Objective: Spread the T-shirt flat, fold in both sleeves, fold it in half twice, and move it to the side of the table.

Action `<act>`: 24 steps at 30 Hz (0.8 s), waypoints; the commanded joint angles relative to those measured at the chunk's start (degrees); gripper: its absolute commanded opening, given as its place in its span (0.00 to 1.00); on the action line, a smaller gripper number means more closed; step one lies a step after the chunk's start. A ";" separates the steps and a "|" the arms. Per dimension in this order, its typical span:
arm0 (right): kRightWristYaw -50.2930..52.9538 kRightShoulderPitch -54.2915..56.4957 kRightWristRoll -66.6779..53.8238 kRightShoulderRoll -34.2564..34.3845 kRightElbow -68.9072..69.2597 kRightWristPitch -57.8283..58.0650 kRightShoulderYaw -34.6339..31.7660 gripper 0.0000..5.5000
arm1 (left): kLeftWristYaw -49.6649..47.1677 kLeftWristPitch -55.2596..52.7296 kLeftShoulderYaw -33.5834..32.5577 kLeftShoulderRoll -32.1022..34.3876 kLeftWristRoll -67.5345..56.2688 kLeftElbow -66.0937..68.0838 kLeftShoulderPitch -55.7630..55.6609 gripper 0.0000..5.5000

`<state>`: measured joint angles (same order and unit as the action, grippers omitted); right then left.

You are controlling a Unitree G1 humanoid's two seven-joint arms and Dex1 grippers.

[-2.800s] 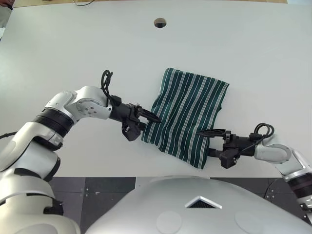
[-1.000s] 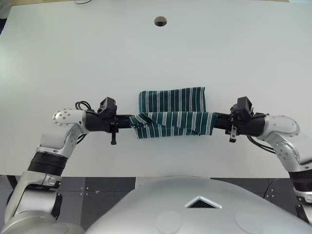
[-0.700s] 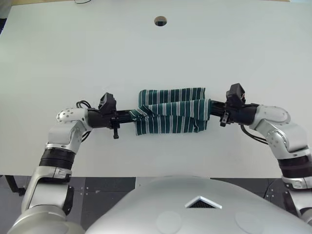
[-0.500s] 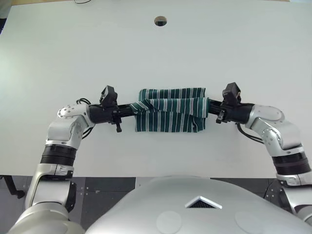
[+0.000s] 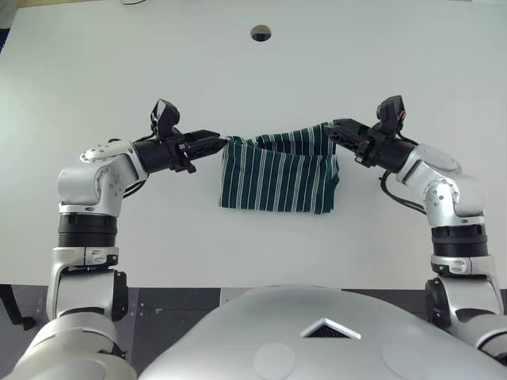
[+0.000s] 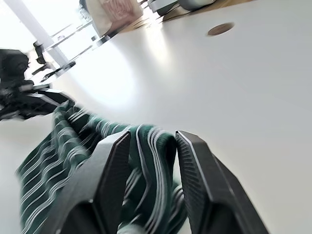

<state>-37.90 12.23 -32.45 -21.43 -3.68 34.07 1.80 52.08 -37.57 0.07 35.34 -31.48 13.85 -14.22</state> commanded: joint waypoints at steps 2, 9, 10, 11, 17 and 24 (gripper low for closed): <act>-1.77 -0.56 7.37 0.50 4.76 -12.98 2.12 0.31 | -8.85 4.17 -4.55 -2.60 4.54 10.18 -4.97 0.29; -11.02 -7.03 27.41 -2.33 12.55 -49.32 17.85 0.31 | -18.25 15.58 -9.60 -5.76 9.21 27.10 -10.71 0.29; -11.77 -6.97 29.50 -2.42 11.79 -51.88 19.93 0.31 | -18.13 16.73 -10.54 -6.29 8.83 28.07 -11.22 0.29; -12.07 -6.65 31.41 -2.38 10.73 -53.85 21.57 0.31 | -17.86 17.71 -11.28 -6.80 8.64 28.84 -11.71 0.29; -2.69 4.16 51.28 0.23 -12.74 -53.34 28.13 0.31 | -15.26 18.94 -16.36 -11.13 3.33 22.04 -8.99 0.29; 2.34 12.86 65.52 -8.85 -32.93 -51.00 32.59 0.31 | -17.07 20.02 -21.86 -16.75 -3.04 13.10 -6.44 0.29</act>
<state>-30.34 27.93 28.50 -21.47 -29.48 -23.41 34.23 36.12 -18.30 -20.29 20.11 -33.23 29.30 -21.89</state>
